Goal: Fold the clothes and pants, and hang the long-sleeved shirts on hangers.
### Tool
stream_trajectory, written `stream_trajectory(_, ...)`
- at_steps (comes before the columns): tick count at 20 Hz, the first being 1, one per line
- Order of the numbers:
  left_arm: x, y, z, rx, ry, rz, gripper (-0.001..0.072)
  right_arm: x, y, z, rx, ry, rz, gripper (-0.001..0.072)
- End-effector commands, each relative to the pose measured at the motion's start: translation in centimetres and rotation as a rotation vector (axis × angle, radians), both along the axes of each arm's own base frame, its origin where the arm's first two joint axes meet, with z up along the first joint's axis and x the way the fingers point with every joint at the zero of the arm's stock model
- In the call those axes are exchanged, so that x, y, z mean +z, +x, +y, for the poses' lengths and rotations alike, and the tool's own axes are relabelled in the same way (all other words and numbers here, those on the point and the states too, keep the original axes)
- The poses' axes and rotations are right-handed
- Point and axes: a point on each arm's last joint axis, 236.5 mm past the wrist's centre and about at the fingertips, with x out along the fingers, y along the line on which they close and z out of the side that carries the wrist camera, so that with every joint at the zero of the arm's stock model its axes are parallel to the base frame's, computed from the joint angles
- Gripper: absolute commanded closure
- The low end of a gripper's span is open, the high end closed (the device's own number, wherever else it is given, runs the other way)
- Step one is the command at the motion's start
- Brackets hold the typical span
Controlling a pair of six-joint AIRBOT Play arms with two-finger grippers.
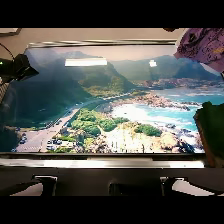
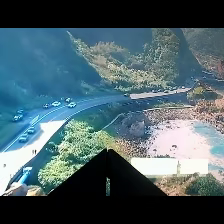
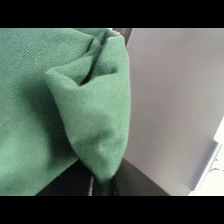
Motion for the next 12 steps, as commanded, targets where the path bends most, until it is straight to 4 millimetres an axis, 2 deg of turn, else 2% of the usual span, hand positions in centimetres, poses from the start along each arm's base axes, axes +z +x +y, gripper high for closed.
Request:
stream_trajectory(1, 0.0, 0.1, 0.0, 0.0, 0.001, -0.002, 0.0686, -0.7, 0.7, 0.5, 0.007, 0.047, -0.057, 0.068)
stream_trajectory(4, 0.0, 0.1, 0.0, 0.0, 0.001, -0.002, 0.0686, -0.2, 0.0, -0.5, 0.026, 0.012, -0.019, 0.068)
stream_trajectory(9, 0.0, 0.0, 0.0, 0.0, 0.001, -0.001, 0.0686, -0.1, -0.1, -0.4, 0.056, 0.03, -0.002, 0.0677)
stream_trajectory(10, 0.0, 0.1, 0.0, 0.0, 0.001, -0.002, 0.0686, 0.0, -0.4, -0.3, 0.053, 0.036, 0.012, 0.0625)
stream_trajectory(11, 0.0, 0.0, 0.0, 0.0, 0.001, -0.001, 0.0686, 0.2, -0.8, -0.2, 0.047, 0.038, 0.031, 0.0515)
stream_trajectory(12, 0.0, 0.1, 0.0, 0.0, 0.001, -0.002, 0.0686, 0.5, -1.3, -0.1, 0.04, 0.037, 0.055, 0.0348)
